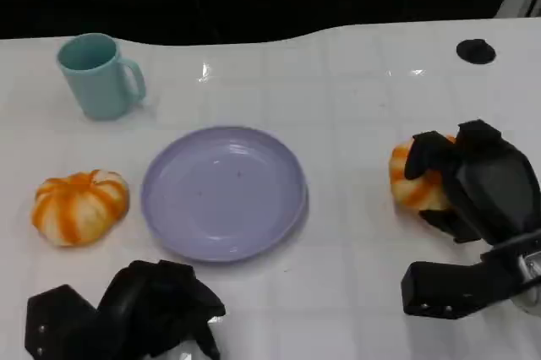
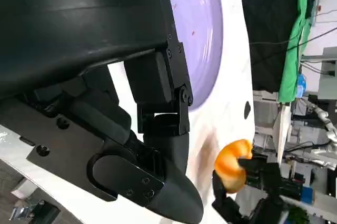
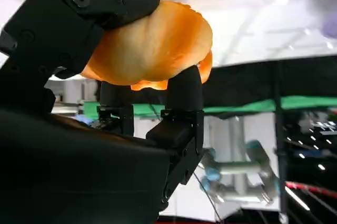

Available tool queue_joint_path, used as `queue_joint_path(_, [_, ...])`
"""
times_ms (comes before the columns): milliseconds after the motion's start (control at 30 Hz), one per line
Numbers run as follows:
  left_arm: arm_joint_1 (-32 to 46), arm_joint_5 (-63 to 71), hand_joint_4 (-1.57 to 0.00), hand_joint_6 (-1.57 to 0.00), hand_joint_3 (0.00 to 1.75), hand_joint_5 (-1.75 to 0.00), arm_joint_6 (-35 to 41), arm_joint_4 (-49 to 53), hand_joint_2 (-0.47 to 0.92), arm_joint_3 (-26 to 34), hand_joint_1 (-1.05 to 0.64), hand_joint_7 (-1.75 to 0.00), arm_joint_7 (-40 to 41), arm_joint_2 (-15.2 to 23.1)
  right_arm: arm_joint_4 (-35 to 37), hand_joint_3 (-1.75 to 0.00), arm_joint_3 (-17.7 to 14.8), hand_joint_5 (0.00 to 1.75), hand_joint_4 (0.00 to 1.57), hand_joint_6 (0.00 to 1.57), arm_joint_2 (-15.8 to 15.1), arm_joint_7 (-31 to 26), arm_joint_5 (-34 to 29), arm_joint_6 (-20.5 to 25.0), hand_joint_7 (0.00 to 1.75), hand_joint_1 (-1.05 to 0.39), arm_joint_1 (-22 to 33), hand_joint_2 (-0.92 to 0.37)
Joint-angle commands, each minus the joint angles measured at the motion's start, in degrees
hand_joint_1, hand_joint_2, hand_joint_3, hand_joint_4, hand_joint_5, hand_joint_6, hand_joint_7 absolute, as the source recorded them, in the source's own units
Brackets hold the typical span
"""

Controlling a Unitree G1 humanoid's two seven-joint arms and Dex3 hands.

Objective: Grasp the bread from the table and place it into the plate.

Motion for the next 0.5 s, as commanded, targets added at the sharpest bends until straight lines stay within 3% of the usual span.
queue_joint_path(33, [0.3, -0.3, -1.5, -1.57, 0.0, -0.93, 0.1, -0.2, 0.79, 0.4, -1.05, -0.49, 0.3, 0.7, -5.1, -1.26, -0.2, 1.75, 0.98, 0.74, -0.6, -1.4, 0.2, -2.4, 1.75, -0.13, -0.5, -0.26])
queue_joint_path(233, [0.4, 0.1, -1.5, -1.57, 0.01, -0.93, 0.1, -0.4, 0.79, 0.2, -1.05, -0.5, 0.5, 0.7, -10.7, -1.35, -0.1, 1.75, 1.03, 0.78, 1.2, -0.5, 0.2, -4.6, 1.75, -0.12, -0.8, -0.25])
queue_joint_path(500, [0.2, 0.1, -1.5, -1.57, 0.01, -0.93, -0.6, 0.2, 0.79, 0.0, -1.05, -0.49, 0.1, 0.5, -16.0, -1.34, 0.4, 1.75, 0.99, 0.78, 6.3, 7.9, 0.4, -2.7, 1.66, -0.18, -3.2, -0.27])
